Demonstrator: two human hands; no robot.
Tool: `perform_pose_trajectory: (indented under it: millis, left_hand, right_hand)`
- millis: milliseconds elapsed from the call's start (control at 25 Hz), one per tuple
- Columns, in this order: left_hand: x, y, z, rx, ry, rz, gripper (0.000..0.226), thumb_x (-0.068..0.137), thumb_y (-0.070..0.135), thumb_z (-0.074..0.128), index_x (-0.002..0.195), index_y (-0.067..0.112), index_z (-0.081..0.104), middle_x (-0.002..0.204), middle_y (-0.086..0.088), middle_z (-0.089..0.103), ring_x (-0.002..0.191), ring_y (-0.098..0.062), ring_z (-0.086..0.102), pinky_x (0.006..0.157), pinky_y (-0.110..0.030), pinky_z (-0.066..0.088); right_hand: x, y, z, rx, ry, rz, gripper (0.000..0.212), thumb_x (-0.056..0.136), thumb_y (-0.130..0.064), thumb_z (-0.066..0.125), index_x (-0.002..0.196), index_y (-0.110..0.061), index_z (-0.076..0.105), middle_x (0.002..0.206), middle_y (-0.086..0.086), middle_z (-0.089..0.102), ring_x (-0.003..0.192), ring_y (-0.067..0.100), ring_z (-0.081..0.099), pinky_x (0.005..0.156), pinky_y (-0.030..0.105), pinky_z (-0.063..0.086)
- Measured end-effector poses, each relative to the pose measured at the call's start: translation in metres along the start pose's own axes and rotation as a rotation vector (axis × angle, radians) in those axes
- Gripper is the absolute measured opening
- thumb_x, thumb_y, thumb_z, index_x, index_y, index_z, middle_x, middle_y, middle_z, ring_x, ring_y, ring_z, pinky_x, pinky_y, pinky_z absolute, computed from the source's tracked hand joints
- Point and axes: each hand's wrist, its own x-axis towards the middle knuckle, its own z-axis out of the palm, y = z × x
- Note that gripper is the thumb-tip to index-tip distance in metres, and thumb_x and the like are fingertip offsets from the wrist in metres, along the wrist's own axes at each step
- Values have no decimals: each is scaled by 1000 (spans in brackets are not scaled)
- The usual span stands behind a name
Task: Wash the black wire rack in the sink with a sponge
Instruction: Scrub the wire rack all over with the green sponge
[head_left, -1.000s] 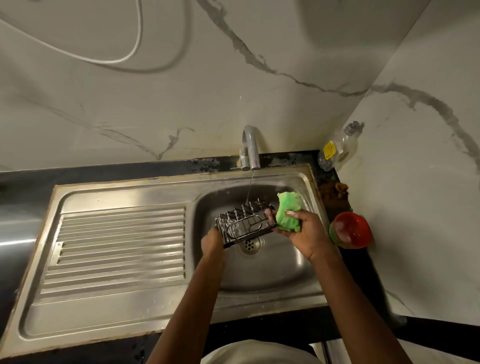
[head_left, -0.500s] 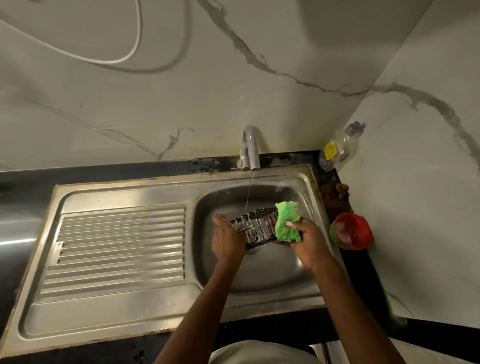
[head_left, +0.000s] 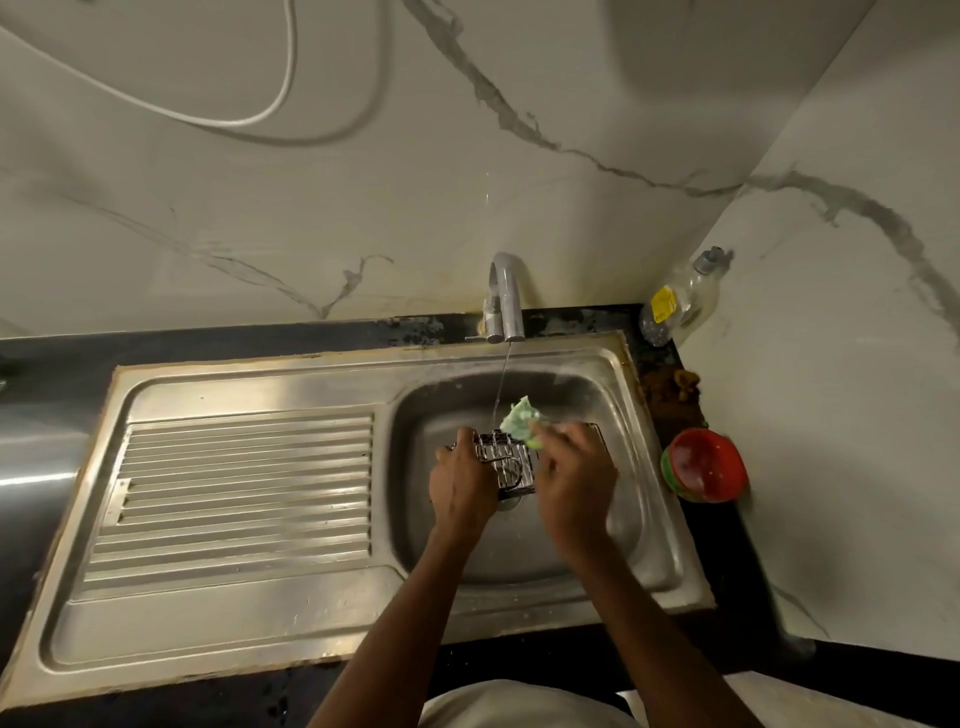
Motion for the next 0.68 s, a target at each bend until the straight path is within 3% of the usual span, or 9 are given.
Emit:
perform_pose_trajectory:
  millis: [120,240,400,480,560,680]
  left_hand:
    - [-1,-2,-9,-16,3,-1,22,97,20,55,118,24,60,110,-6,74,96,-29,70,71,-32,48]
    - [-1,1,-14,116,-1,19,43,95,11,52,135,26,56,123,-11,66,104,-33,67,73,-33,43]
    - [-2,9,-16,217,12,101,29,99,30,58,128,26,56,122,-12,63,95,-32,69,68,-33,48]
    - [-1,7,-20,215,17,99,29,100,27,57,129,26,57,121,-12,66,95,-31,70,70,-34,52]
    - [0,5,-22,205,27,83,40,97,12,51,135,25,57,120,-12,70,97,-32,71,73,-37,55]
    - [0,13,-25,186,31,88,41,95,6,49,131,22,62,116,-9,74,99,-31,71,73,-36,51]
  right_hand:
    - [-10,4,-6,-56,-90,-298,34,87,-2,52,105,-13,79,101,9,73,90,27,66,67,33,56]
    - [15,11,-19,-90,-75,-314,38,89,-1,49,113,-13,76,105,10,70,93,27,63,66,36,57]
    - [19,5,-14,-181,-168,-523,31,91,-6,50,106,-9,76,104,12,70,92,31,65,68,42,56]
    - [-14,11,-25,-175,-215,-609,31,98,-10,46,107,-8,76,106,11,71,94,30,64,73,41,56]
    - [-26,17,-41,-146,-218,-631,32,98,-12,46,107,-8,77,107,10,71,94,29,63,74,38,55]
    - [12,15,-36,-131,-165,-431,40,92,-5,42,112,-8,76,109,12,70,95,29,62,71,39,57]
